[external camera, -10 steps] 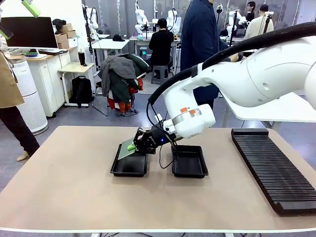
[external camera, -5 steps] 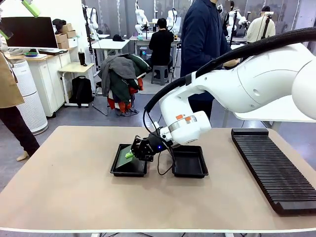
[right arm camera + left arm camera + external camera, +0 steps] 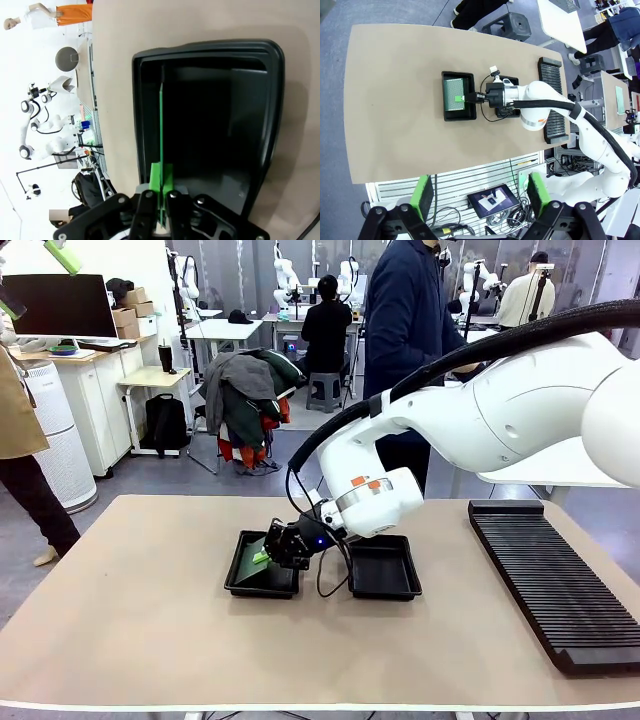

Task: Inspect and transfer BCBs to ESD trays.
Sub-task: Pick up the Blank PCB from the PCB Rack and place it in the left ESD tray.

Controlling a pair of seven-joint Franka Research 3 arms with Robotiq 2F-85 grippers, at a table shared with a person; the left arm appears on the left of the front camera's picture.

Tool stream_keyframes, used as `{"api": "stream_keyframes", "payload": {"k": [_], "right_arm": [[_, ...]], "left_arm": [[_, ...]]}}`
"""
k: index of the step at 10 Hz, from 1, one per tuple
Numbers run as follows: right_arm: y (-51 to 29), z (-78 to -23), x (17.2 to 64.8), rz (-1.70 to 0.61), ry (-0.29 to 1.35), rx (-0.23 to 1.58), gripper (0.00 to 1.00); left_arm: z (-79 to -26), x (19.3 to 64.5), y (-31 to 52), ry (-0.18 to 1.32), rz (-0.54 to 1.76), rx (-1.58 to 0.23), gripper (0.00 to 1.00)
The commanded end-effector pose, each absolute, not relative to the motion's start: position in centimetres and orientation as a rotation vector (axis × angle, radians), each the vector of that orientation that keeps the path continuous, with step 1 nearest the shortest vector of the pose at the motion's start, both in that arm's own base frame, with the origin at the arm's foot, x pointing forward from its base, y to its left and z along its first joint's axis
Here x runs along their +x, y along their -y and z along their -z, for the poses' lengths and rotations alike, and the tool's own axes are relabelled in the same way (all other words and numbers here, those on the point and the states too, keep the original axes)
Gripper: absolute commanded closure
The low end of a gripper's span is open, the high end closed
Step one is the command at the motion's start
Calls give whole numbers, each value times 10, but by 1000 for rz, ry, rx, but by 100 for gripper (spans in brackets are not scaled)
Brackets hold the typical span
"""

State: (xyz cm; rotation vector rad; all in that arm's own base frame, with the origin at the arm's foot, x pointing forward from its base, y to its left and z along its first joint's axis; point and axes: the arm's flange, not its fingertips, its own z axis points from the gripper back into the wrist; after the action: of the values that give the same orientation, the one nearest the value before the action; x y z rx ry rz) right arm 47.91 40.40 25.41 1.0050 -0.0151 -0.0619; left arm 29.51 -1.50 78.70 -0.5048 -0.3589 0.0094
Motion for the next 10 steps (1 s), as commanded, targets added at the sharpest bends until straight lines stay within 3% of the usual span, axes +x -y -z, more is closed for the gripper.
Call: {"api": "stream_keyframes", "payload": {"k": [1,10], "right_arm": [[-403,-253,479,63,10,1007,97],[-410,-267,478,70,8,954,97]], "left_arm": [[-785,295,14,362,-13,-508,0],[-785,295,14,362,-13,-508,0]]}}
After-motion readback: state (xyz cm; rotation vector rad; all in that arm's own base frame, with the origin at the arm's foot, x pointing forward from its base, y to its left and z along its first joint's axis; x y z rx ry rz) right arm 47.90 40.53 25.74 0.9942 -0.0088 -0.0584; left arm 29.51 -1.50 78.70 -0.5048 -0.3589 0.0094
